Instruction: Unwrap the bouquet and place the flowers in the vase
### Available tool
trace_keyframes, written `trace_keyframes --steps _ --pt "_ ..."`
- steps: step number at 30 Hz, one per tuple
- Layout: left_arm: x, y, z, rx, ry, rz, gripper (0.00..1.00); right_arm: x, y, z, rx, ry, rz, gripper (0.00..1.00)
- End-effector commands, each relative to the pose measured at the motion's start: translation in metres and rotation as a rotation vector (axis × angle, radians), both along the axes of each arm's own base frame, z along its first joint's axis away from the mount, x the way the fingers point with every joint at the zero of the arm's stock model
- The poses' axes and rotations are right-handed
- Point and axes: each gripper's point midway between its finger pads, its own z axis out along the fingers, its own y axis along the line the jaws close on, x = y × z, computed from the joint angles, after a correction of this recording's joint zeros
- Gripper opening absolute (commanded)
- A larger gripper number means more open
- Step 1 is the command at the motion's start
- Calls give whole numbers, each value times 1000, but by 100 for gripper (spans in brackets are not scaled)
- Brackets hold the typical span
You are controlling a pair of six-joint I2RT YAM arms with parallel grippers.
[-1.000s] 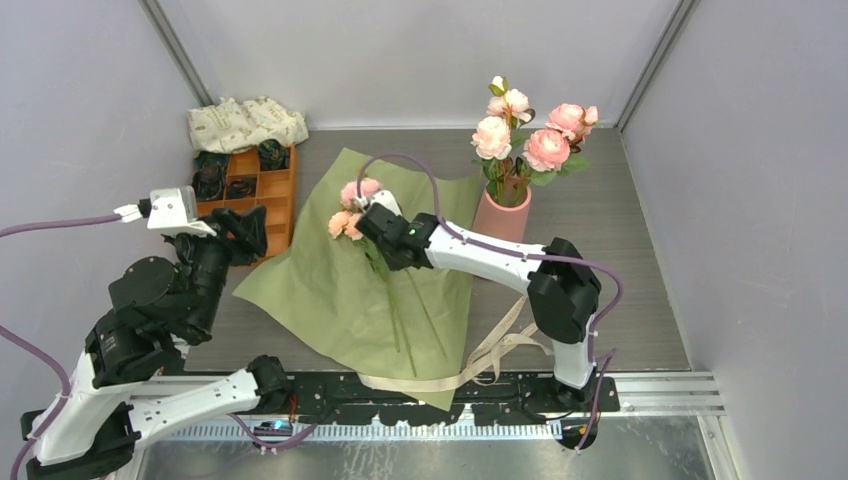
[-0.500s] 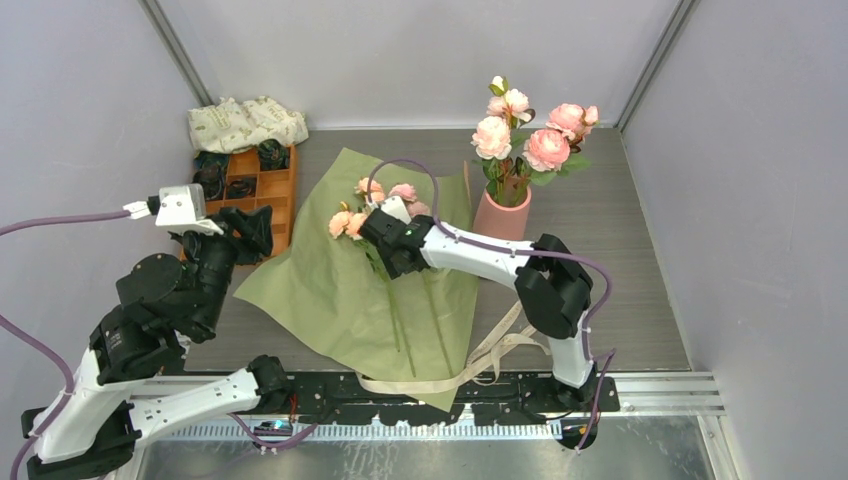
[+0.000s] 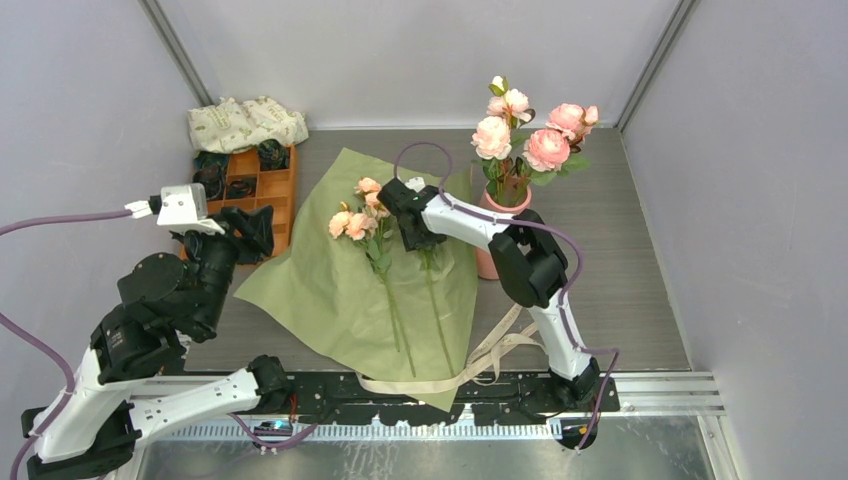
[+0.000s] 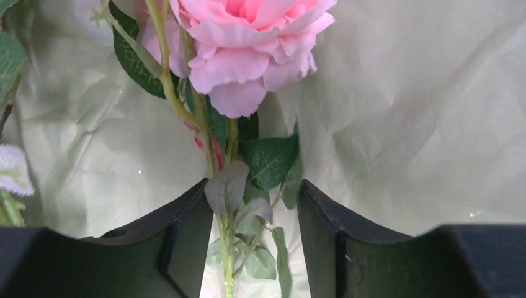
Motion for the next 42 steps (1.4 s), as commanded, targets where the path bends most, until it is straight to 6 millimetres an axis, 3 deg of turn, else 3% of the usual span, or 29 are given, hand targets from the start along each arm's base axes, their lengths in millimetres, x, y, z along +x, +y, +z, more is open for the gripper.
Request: trace_keyframes --steps 1,11,16,21,24,29,33,36,38,42 --pt "4 -9 8 -42 -16 -3 54 12 16 15 53 -19 11 54" --pt "5 -13 8 -39 -12 -14 54 12 30 13 105 16 39 28" --pt "2 -9 10 -48 -10 -19 55 11 28 58 150 -43 40 18" --pt "0 -6 12 -59 -11 -21 55 5 33 146 279 -170 67 10" --pt "0 -6 12 -61 -10 -23 55 -6 39 215 334 -282 127 8" --pt "-2 -5 13 -63 -7 -29 55 -34 32 339 365 -559 215 1" --pt "-3 -5 15 -72 -11 -31 55 -62 6 429 456 -791 243 1" --pt "-1 -10 15 -65 -9 -39 55 -86 -10 483 512 -976 292 1" --pt "1 -15 16 -55 -4 -49 55 -100 -29 516 539 -1094 273 1" --pt "5 -26 15 -31 11 -70 55 -113 -76 558 540 -1247 208 1"
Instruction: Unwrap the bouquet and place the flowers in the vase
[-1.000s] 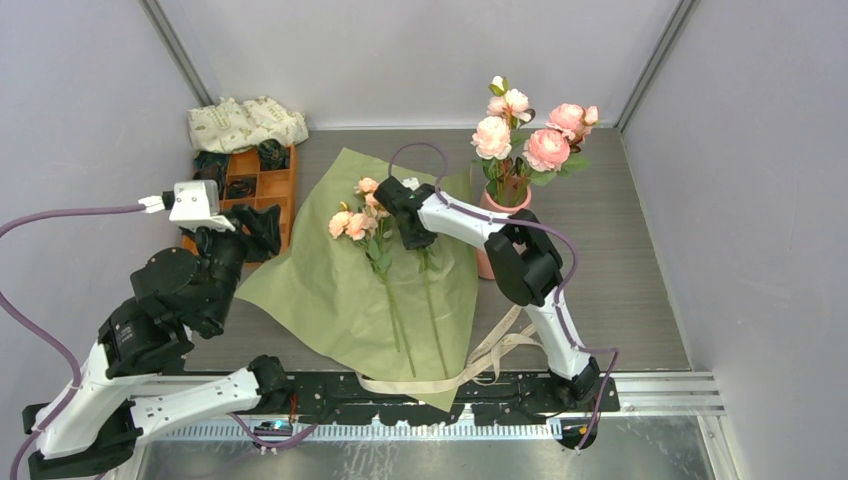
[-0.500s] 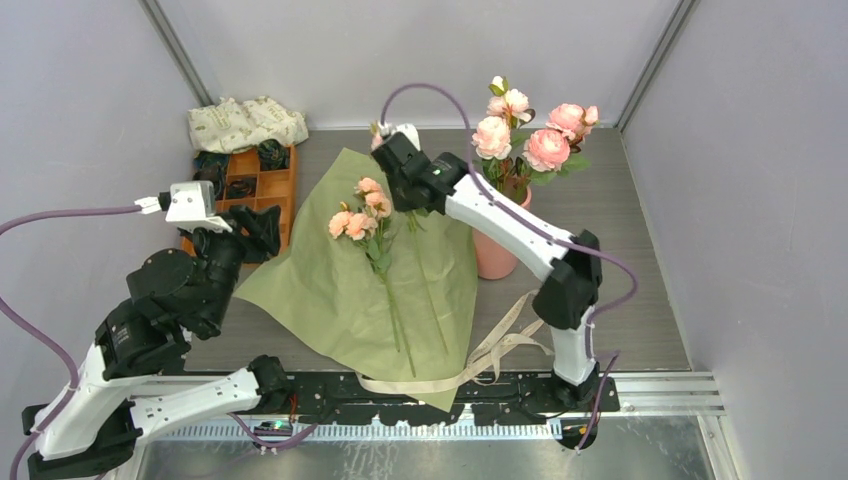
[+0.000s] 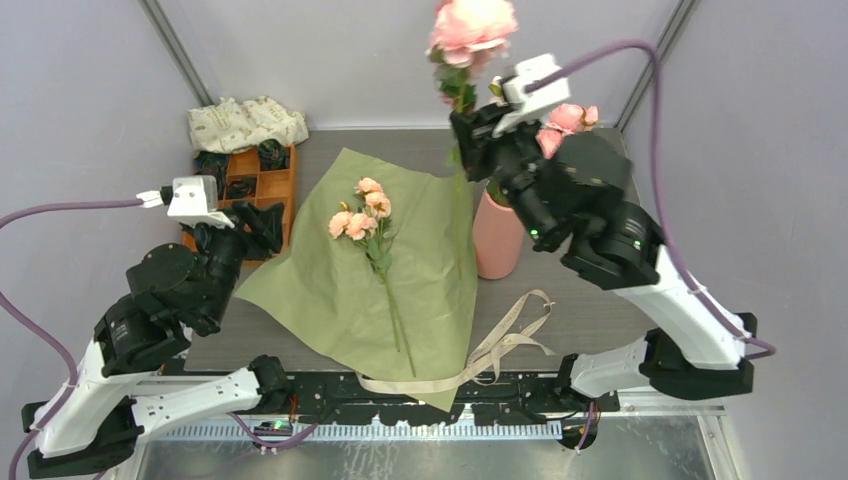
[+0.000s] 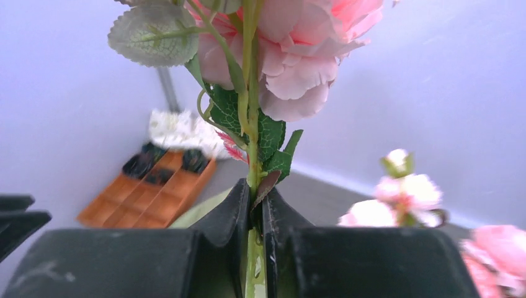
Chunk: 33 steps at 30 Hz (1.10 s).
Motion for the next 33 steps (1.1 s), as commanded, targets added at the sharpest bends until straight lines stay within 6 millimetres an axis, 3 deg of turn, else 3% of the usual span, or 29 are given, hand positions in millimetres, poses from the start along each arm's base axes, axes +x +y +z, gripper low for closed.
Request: trace_keyframes --steps 1,4,9,17,23,33 --pt "3 -15 13 -30 -8 -37 55 0 -51 61 76 -223 -166 1" --pt "6 -22 12 -31 -4 -48 55 -9 -77 86 121 -337 -208 1" --pt "9 -33 9 -23 11 -64 55 -15 -102 115 124 -456 -291 1" --pt "14 -41 5 -16 20 -72 55 -21 -117 129 100 -545 -353 1" --pt "16 -48 2 -7 30 -80 55 -14 -118 114 67 -546 -385 1" --pt "16 -48 0 -8 32 -81 54 45 -134 45 93 -417 -456 1"
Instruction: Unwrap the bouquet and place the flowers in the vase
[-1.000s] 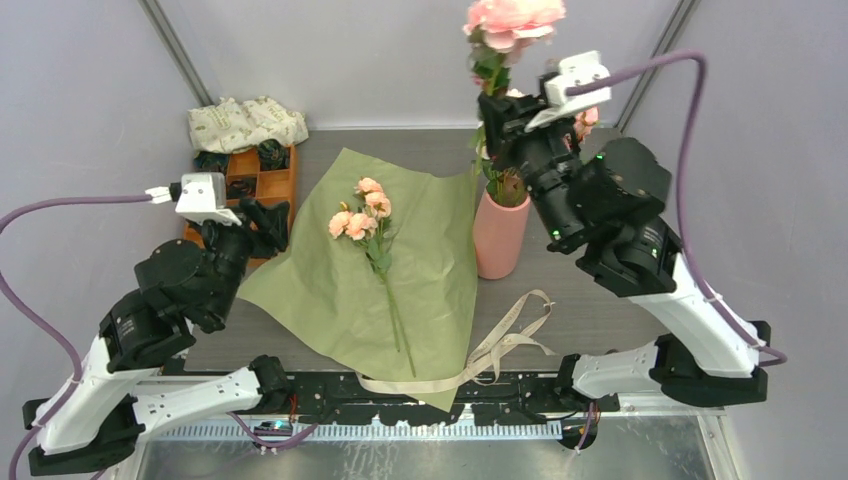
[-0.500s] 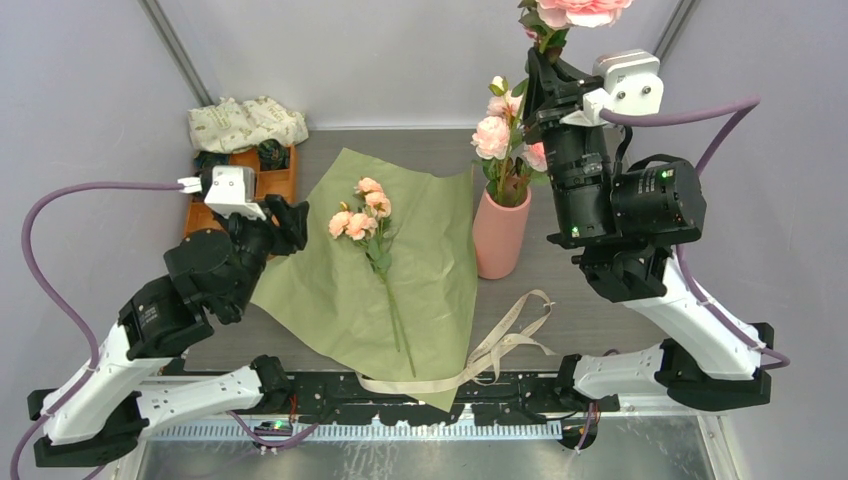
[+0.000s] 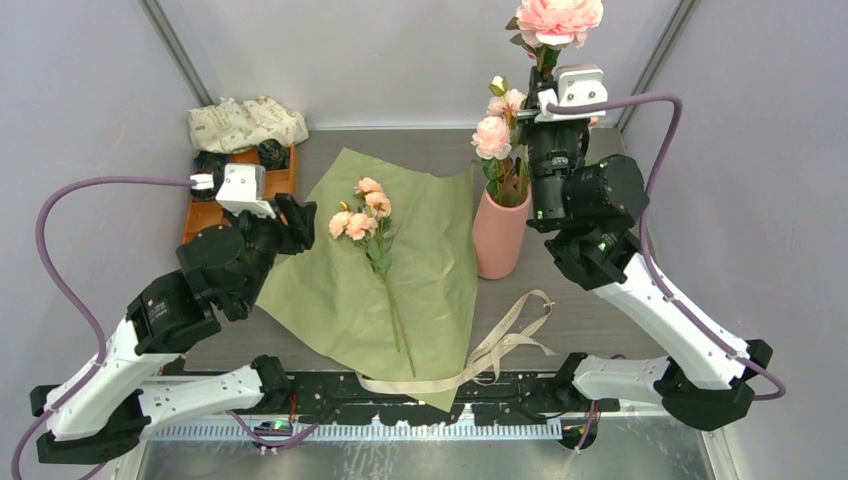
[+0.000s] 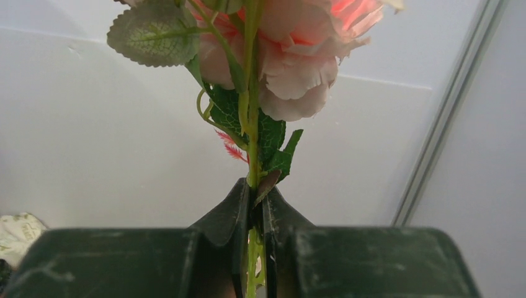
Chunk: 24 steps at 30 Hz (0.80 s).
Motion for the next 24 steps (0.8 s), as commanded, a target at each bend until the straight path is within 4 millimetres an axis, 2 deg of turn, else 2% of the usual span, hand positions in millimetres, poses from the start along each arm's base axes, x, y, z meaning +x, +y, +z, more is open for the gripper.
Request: trace_keyframes --steps 1,10,18,24 --pt "-1 -1 16 -75 -33 -3 54 10 -16 -10 149 1 42 1" --pt "2 -5 11 -58 -31 0 54 34 0 -79 201 119 72 1" --pt "6 -14 5 -47 -18 -10 55 36 0 -148 259 237 86 1" --pt "8 -24 0 -49 0 -32 58 31 -5 -185 279 302 77 1"
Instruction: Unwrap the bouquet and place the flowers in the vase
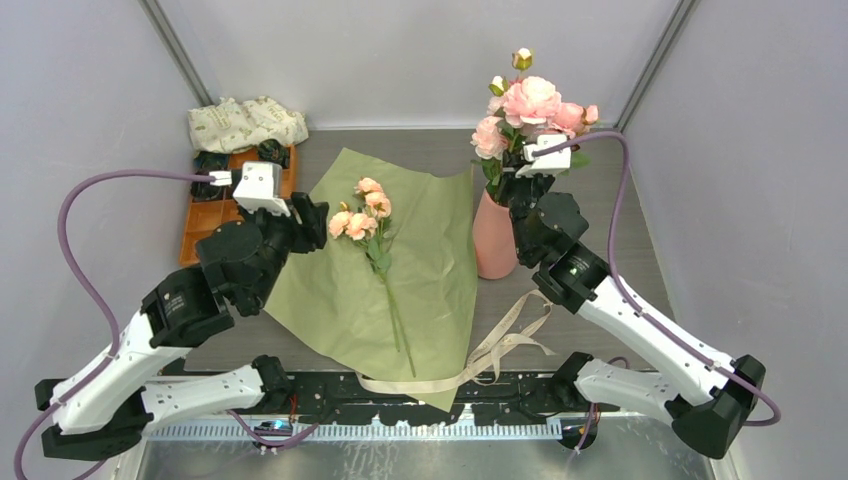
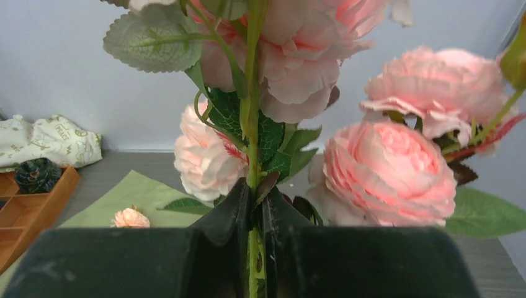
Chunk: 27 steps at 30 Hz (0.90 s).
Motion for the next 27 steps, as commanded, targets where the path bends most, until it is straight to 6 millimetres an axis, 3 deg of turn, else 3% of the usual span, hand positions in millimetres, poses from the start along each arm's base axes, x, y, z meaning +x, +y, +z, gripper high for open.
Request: trace_keyframes --steps 1,5,12,16,21,27 --pt "3 -13 7 -53 -13 -21 58 -10 -11 2 115 -12 -9 2" --pt "6 -22 0 -40 5 -32 59 -16 -12 -10 132 16 14 21" --pt "10 -35 -6 -36 27 -53 62 -27 -19 -13 145 26 27 59" --pt "11 -45 -9 -41 38 -80 63 -33 -24 -12 170 27 26 67" --pt "15 -55 -16 -24 61 -91 66 -45 -25 -5 216 31 73 70" --pt "22 -73 -43 -2 139 -87 69 -71 -25 15 272 27 186 75"
